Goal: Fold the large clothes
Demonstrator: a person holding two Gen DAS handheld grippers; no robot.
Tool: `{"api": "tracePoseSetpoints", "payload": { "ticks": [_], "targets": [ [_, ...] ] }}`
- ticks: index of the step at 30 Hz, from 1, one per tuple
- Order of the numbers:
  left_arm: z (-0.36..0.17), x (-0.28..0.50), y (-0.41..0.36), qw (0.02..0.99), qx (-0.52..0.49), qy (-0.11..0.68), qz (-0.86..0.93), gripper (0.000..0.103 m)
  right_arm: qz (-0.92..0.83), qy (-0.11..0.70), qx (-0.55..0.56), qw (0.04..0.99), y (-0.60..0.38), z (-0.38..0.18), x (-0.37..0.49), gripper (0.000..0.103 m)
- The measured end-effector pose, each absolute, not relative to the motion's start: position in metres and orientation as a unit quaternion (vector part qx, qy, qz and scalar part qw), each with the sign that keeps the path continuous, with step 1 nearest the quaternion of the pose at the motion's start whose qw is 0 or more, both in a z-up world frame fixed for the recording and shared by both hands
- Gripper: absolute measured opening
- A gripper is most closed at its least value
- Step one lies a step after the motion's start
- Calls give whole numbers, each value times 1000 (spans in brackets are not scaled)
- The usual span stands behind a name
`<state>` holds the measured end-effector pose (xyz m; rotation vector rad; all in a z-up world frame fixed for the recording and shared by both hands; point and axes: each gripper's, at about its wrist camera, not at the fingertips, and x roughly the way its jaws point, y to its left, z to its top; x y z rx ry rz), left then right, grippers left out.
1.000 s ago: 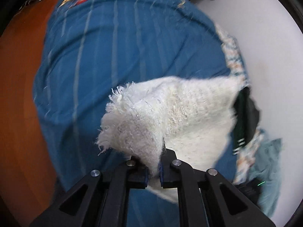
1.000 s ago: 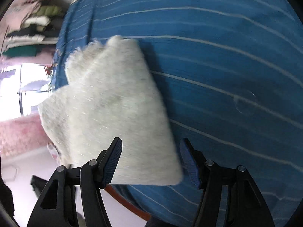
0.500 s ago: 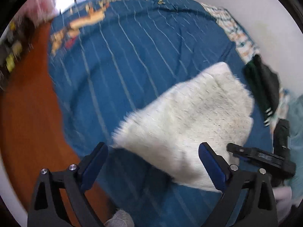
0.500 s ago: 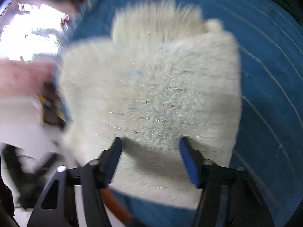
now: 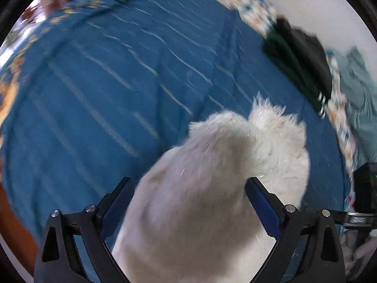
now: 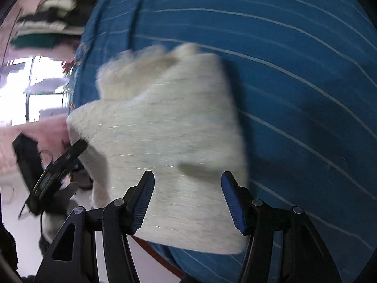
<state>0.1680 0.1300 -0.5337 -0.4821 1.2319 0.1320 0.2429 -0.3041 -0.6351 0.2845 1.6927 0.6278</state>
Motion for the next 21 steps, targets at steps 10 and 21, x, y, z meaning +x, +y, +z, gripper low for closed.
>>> {"api": "tracePoseSetpoints", "payload": {
  "ticks": [10, 21],
  "targets": [
    [-506, 125, 140, 786, -314, 529, 55, 18, 216, 744, 150, 614, -359, -657, 239, 61],
    [-569, 122, 159, 743, -387, 541, 69, 27, 322, 719, 144, 599, -263, -636, 243, 61]
  ]
}}
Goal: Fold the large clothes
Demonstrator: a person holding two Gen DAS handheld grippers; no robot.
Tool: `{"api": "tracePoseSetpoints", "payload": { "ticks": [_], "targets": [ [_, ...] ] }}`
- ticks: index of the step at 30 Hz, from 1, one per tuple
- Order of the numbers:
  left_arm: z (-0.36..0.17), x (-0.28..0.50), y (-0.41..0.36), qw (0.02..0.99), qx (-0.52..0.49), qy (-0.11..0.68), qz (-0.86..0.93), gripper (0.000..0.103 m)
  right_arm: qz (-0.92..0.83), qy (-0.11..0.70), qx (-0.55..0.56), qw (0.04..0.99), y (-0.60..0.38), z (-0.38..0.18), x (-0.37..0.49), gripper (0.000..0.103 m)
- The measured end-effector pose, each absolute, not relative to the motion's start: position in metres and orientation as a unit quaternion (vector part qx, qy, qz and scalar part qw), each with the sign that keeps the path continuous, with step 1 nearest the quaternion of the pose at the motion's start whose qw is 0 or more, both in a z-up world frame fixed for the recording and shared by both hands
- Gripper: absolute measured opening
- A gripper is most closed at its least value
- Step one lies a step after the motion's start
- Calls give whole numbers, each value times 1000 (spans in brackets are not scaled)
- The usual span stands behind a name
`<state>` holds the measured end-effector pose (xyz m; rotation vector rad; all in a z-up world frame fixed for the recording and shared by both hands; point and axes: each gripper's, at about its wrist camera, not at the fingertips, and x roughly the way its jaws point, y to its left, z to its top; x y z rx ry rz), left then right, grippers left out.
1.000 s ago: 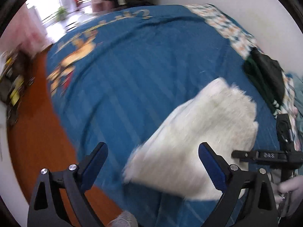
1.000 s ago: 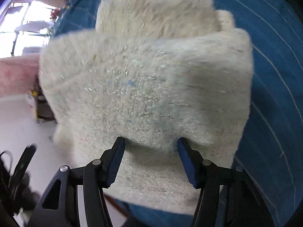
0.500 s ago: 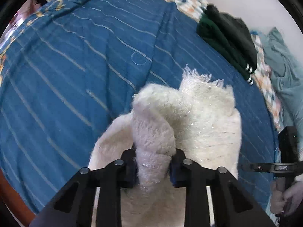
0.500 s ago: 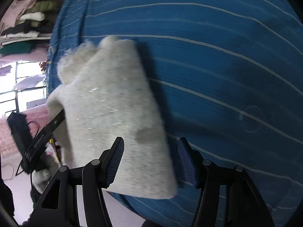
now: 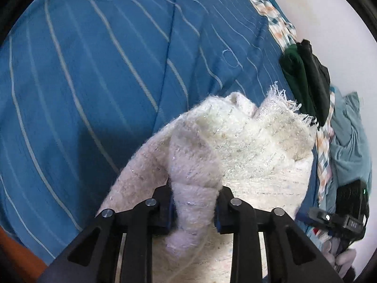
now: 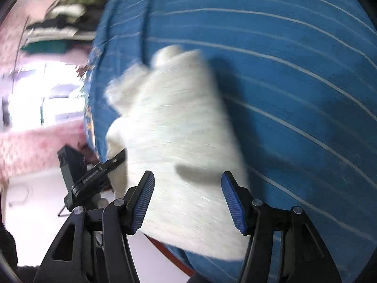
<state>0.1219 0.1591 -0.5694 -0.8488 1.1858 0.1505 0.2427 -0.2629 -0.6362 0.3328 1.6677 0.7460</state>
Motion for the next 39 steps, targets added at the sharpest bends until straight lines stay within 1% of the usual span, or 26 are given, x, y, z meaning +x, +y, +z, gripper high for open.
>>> {"api": "tracePoseSetpoints", "payload": {
  "ticks": [2, 4, 5, 6, 8, 10, 11, 12, 13, 16, 18, 21, 24, 27, 29, 31, 33, 35, 37, 38, 39],
  "targets": [
    [-560, 117, 161, 746, -386, 539, 61, 33, 304, 727, 74, 611, -237, -653, 243, 61],
    [-550, 116, 163, 747, -391, 534, 64, 34, 282, 734, 23, 617, -218, -672, 244, 62],
    [-542, 116, 164, 749, -386, 534, 72, 39, 280, 736, 21, 616, -213, -675, 247, 62],
    [-533, 115, 165, 753, -380, 530, 82, 49, 282, 741, 14, 609, -210, -673, 250, 62],
    [-513, 107, 165, 770, -367, 511, 103, 60, 288, 747, 17, 599, -213, -667, 255, 62],
    [-494, 92, 165, 783, -365, 489, 117, 61, 301, 746, 38, 593, -223, -657, 258, 62],
    [-485, 79, 165, 787, -365, 479, 129, 71, 311, 742, 56, 591, -235, -652, 259, 63],
    [-478, 68, 163, 789, -368, 473, 138, 85, 318, 740, 70, 589, -247, -649, 260, 69],
    [-473, 49, 160, 788, -376, 464, 151, 88, 322, 738, 86, 588, -259, -648, 260, 76],
    [-477, 10, 147, 773, -405, 456, 176, 89, 328, 729, 132, 586, -290, -657, 264, 77],
    [-496, -17, 130, 748, -443, 454, 196, 89, 333, 739, 168, 561, -305, -681, 266, 77],
    [-531, -41, 115, 702, -520, 442, 203, 89, 375, 748, 221, 501, -303, -721, 265, 77],
    [-565, -45, 107, 674, -572, 420, 203, 89, 435, 733, 275, 444, -289, -748, 267, 77],
    [-586, -36, 116, 673, -593, 391, 206, 89, 471, 725, 277, 420, -265, -752, 270, 79],
    [-589, -26, 126, 684, -588, 371, 222, 88, 487, 724, 260, 413, -250, -751, 270, 79],
    [-587, -22, 138, 691, -583, 354, 239, 74, 497, 724, 254, 406, -230, -751, 270, 79],
    [-585, -17, 149, 691, -583, 348, 248, 28, 499, 720, 260, 406, -217, -752, 270, 79],
    [-580, -15, 155, 693, -580, 348, 249, 24, 495, 715, 272, 412, -213, -749, 268, 76],
    [-571, -17, 157, 700, -569, 349, 253, 19, 490, 707, 290, 420, -210, -742, 265, 64],
    [-563, -18, 160, 705, -563, 349, 254, 17, 488, 702, 302, 421, -209, -738, 263, 62],
    [-557, -17, 162, 710, -555, 350, 256, 12, 491, 695, 312, 422, -206, -733, 262, 59]
  ]
}}
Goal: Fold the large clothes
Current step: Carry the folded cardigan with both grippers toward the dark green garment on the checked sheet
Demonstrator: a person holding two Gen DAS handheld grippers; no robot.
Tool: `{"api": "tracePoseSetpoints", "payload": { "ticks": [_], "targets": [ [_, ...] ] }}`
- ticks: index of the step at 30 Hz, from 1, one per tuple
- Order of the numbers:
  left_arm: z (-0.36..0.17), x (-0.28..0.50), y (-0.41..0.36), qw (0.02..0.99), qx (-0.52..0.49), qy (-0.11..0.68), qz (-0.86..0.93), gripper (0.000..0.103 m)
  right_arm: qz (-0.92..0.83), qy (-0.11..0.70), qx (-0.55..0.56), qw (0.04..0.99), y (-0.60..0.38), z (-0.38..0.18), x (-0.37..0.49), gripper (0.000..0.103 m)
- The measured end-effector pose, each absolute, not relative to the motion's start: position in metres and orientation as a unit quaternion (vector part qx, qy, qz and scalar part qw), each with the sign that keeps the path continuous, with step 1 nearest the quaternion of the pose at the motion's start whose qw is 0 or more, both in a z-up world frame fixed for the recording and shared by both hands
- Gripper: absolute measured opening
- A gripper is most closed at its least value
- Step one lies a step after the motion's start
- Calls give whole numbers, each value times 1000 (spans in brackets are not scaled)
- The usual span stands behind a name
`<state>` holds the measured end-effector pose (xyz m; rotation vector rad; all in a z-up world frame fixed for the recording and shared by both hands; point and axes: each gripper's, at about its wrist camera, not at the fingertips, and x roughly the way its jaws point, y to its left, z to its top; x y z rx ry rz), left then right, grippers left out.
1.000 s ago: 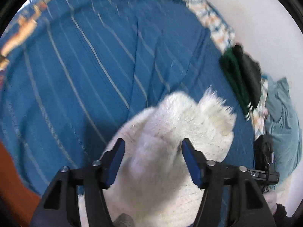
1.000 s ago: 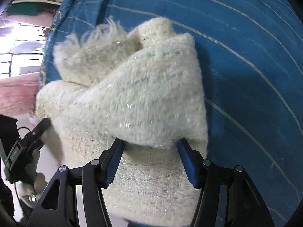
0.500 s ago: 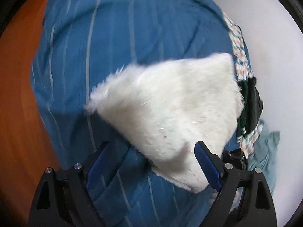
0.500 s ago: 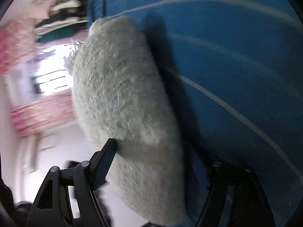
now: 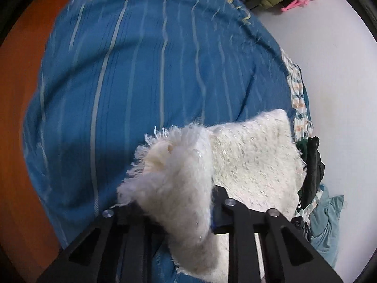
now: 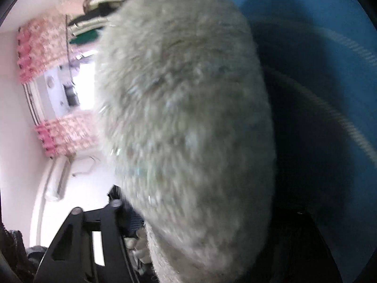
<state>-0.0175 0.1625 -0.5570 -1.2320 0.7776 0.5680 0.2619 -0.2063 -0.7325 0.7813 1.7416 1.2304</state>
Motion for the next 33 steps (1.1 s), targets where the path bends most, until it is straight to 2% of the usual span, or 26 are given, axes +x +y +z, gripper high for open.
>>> {"api": "tracePoseSetpoints", "payload": {
  "ticks": [6, 12, 16, 24, 29, 33],
  "targets": [
    [-509, -3, 177, 745, -510, 358, 237, 12, 521, 651, 362, 417, -194, -686, 266, 55],
    [-454, 69, 185, 784, -476, 350, 193, 12, 531, 608, 401, 432, -201, -637, 314, 55],
    [-416, 152, 183, 808, -457, 343, 147, 12, 521, 580, 428, 457, -214, -599, 375, 55],
    [-357, 386, 140, 848, -426, 313, 27, 12, 501, 497, 463, 536, -277, -518, 543, 55],
    [-370, 520, 101, 856, -400, 326, -20, 12, 478, 466, 487, 563, -323, -524, 650, 55],
    [-433, 583, 69, 843, -372, 388, -32, 12, 421, 503, 487, 576, -347, -579, 706, 55]
  ]
}}
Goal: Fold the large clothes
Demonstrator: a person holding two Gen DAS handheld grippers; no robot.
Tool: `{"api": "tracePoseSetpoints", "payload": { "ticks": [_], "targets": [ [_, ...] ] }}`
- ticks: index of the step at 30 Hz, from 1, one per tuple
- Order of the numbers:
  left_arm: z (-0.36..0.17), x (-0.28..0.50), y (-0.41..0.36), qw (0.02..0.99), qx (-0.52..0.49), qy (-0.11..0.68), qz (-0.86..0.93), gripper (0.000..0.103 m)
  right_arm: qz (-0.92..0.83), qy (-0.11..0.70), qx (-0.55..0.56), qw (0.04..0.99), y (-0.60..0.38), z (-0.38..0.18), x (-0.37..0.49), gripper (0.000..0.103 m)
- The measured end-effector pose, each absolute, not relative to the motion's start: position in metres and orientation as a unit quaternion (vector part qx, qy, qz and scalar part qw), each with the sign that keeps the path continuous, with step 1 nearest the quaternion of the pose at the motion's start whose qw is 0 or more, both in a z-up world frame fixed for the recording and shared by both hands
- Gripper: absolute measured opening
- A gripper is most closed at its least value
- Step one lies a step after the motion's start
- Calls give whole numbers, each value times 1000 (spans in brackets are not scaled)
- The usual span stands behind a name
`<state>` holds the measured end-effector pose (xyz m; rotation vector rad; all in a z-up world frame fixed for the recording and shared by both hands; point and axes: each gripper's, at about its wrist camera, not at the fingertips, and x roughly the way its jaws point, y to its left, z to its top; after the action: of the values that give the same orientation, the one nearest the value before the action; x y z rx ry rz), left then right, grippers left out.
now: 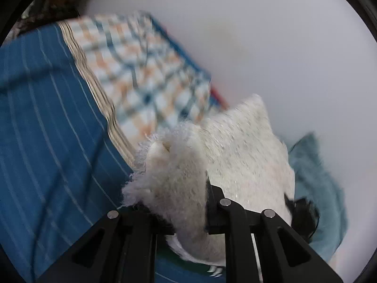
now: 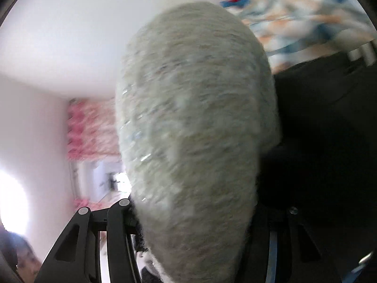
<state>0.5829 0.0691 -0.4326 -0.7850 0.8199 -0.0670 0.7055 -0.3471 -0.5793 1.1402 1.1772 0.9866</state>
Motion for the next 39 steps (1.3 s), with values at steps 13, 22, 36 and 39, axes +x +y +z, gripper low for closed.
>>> {"api": "tracePoseSetpoints", "payload": {
  "ticks": [13, 22, 36, 39],
  "targets": [
    [-451, 611, 35, 859, -228, 459, -11, 27, 254, 568, 342, 704, -408, -567, 686, 88],
    [-396, 571, 3, 892, -31, 448, 43, 100, 6, 560, 45, 827, -364, -480, 573, 93],
    [-231, 398, 6, 914, 24, 406, 3, 101, -134, 483, -1, 865, -308, -261, 355, 95],
    [-190, 353, 6, 918, 30, 396, -1, 101, -140, 469, 9, 872, -302, -215, 300, 95]
  ]
}}
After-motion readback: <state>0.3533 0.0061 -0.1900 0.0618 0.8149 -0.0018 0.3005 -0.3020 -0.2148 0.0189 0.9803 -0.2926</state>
